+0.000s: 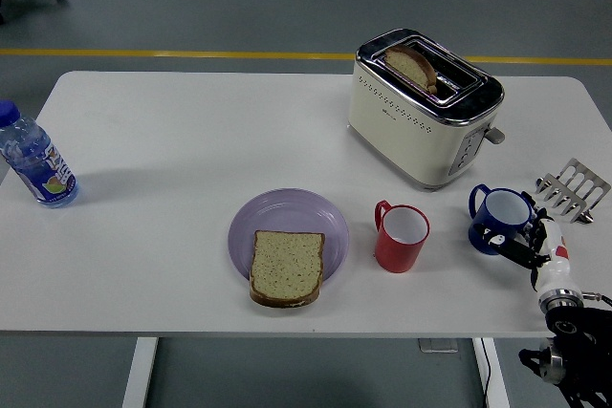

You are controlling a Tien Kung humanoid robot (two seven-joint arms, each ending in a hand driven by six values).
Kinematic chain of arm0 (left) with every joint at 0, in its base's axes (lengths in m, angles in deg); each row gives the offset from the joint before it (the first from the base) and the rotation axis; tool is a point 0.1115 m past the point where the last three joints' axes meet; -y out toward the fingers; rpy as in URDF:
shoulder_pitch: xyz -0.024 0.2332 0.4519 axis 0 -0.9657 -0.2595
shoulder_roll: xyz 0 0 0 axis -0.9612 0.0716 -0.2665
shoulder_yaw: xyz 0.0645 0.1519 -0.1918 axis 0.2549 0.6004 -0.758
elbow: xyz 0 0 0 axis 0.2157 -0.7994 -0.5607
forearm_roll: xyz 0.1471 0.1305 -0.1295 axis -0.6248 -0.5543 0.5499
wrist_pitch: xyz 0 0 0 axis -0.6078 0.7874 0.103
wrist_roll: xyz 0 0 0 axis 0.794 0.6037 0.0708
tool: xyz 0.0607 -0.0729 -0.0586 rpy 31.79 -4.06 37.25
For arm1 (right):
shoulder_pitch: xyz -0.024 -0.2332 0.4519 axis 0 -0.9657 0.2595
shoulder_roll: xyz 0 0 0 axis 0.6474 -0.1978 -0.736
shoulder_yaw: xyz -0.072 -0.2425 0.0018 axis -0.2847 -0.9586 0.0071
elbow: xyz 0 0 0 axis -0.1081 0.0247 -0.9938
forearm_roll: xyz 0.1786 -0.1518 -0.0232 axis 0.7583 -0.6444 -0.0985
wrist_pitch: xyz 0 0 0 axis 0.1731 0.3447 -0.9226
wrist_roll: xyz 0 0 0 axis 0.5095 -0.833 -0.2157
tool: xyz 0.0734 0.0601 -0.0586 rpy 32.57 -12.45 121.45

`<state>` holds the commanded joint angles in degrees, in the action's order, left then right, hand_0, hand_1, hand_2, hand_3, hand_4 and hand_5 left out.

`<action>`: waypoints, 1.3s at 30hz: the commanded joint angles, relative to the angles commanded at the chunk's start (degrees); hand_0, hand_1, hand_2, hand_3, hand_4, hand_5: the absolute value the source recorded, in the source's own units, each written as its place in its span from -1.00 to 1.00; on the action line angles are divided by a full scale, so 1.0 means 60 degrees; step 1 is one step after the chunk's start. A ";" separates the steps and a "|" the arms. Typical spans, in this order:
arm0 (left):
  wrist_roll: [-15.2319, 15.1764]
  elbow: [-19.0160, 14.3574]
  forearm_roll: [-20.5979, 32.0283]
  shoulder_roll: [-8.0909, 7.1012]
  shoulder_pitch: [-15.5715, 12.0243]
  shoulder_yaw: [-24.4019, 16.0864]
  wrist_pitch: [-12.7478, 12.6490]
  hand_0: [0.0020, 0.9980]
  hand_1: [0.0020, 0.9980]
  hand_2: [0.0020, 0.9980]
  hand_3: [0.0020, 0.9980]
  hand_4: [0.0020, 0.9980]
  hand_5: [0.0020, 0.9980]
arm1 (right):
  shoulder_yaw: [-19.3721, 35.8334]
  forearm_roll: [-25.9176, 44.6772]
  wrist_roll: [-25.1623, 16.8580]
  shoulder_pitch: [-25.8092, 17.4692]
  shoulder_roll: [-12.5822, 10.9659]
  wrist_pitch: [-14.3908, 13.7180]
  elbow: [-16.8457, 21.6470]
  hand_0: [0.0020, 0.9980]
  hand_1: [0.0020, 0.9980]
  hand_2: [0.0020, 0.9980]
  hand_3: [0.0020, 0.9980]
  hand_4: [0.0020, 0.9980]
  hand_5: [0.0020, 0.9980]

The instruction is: Pick up the cup,pour liquid into bread,place the cup on the desk

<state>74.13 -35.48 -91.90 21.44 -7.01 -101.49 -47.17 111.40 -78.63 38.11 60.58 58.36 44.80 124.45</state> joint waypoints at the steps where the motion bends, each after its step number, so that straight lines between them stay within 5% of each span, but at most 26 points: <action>1: 0.0000 0.0001 -0.0001 0.0002 -0.0002 0.0005 -0.0001 0.34 0.47 0.48 0.26 -0.21 1.00 | -0.0017 0.0011 -0.0014 0.0008 -0.0001 0.0000 -0.0005 0.68 0.42 0.55 0.75 1.00 -0.84; 9: -0.0003 0.0005 0.0016 0.0013 -0.0030 0.0059 -0.0007 0.34 0.47 0.48 0.26 -0.21 1.00 | -0.0091 0.0185 -0.0080 0.0039 0.0000 -0.0027 -0.0090 0.66 0.39 0.52 0.73 0.99 -0.85; 10: -0.0004 0.0005 0.0014 0.0014 -0.0031 0.0065 -0.0007 0.34 0.47 0.48 0.26 -0.21 1.00 | -0.0102 0.0212 -0.0091 0.0041 -0.0001 -0.0032 -0.0098 0.53 0.29 0.42 0.62 0.96 -0.86; 15: -0.0003 0.0007 0.0019 0.0018 -0.0041 0.0090 -0.0002 0.34 0.47 0.48 0.26 -0.21 1.00 | -0.0151 0.0373 -0.0161 0.0061 0.0008 -0.0121 -0.0160 0.53 0.29 0.42 0.62 0.96 -0.86; 16: -0.0003 0.0007 0.0019 0.0018 -0.0042 0.0092 -0.0002 0.34 0.47 0.48 0.26 -0.21 1.00 | -0.0153 0.0387 -0.0165 0.0063 0.0009 -0.0128 -0.0166 0.36 0.17 0.29 0.52 0.92 -0.89; 21: -0.0004 0.0009 0.0022 0.0023 -0.0065 0.0103 -0.0010 0.34 0.47 0.48 0.26 -0.21 1.00 | -0.0152 0.0575 -0.0216 0.0041 0.0016 -0.0162 -0.0195 0.36 0.17 0.29 0.52 0.92 -0.89; 22: -0.0004 0.0009 0.0021 0.0023 -0.0068 0.0105 -0.0011 0.34 0.47 0.48 0.26 -0.21 1.00 | -0.0149 0.0597 -0.0227 0.0035 0.0017 -0.0167 -0.0193 0.15 0.06 0.16 0.37 0.83 -0.93; 39: 0.0006 0.0001 -0.0039 0.0006 -0.0034 -0.0007 -0.0004 0.34 0.47 0.48 0.26 -0.21 1.00 | 0.0519 0.0405 -0.0536 -0.0139 -0.0024 -0.0523 0.0125 -0.11 -0.07 0.10 0.30 0.78 -0.94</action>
<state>74.17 -35.47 -92.13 21.48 -7.22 -101.53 -47.19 114.52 -76.19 34.90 59.75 58.21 41.65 125.20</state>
